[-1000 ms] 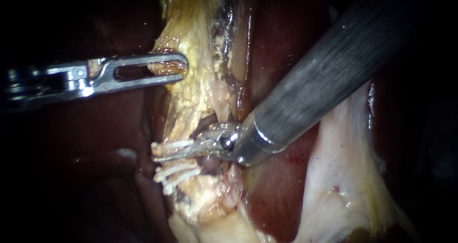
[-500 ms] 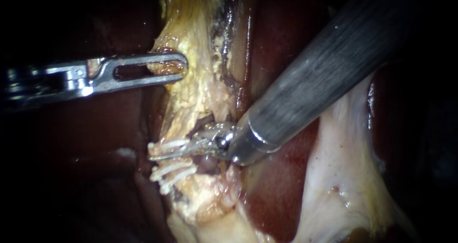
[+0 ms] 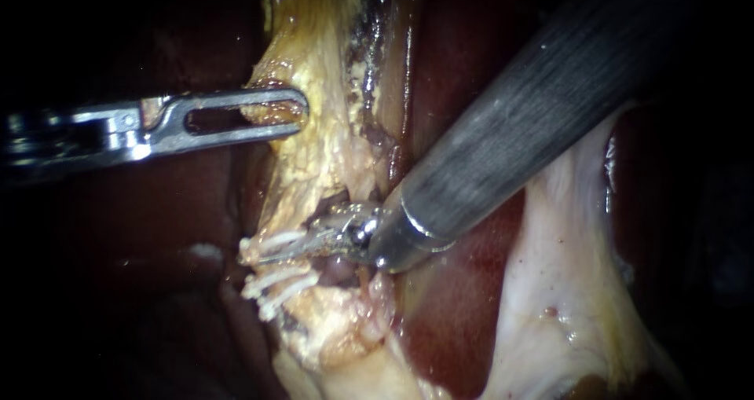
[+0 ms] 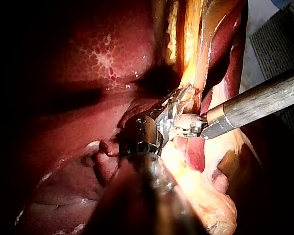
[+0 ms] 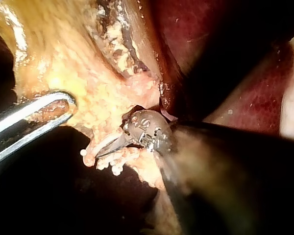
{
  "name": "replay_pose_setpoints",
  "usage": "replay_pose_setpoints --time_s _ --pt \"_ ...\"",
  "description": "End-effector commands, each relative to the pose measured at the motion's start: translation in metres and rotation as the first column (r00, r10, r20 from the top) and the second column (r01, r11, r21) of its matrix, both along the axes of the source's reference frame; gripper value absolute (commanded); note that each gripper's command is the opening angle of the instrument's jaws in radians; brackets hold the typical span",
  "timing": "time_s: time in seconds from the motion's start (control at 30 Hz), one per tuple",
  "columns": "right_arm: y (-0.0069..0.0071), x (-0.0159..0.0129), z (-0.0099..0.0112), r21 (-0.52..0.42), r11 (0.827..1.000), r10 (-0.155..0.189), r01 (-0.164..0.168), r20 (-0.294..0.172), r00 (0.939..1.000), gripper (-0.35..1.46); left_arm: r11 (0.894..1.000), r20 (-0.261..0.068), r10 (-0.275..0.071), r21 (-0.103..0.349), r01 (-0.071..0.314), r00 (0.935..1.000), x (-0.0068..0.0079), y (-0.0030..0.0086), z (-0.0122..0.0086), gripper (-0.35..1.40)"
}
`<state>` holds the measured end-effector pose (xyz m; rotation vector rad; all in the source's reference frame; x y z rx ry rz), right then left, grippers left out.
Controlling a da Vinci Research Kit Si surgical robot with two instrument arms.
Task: Go to the cutting position left tube
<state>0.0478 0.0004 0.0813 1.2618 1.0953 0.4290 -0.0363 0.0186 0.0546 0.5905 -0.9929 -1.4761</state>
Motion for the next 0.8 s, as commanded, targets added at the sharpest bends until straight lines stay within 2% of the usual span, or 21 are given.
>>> replay_pose_setpoints --time_s 0.03,0.5,0.63,0.8 --pt "0.0000 -0.0001 -0.0001 0.000 1.000 -0.002 0.002 -0.001 1.0000 -0.35 1.000 0.000 0.001 0.000 -0.001 1.0000 0.0001 0.0000 0.0000 -0.35" --pt "-0.0005 -0.0001 -0.0003 0.020 0.999 -0.026 0.026 -0.022 0.9994 -0.35 1.000 -0.006 -0.005 -0.001 0.005 1.0000 0.0006 0.0006 0.0007 -0.35" --pt "-0.0007 -0.0001 -0.0003 0.028 0.998 -0.046 0.047 -0.029 0.9985 -0.35 1.000 -0.008 -0.007 -0.002 0.007 0.9999 0.0008 0.0007 0.0008 -0.35" --pt "-0.0007 0.0000 -0.0003 0.025 0.999 -0.044 0.044 -0.033 0.9985 -0.35 1.000 -0.014 -0.012 -0.002 0.012 0.9998 0.0010 0.0010 0.0009 -0.35"
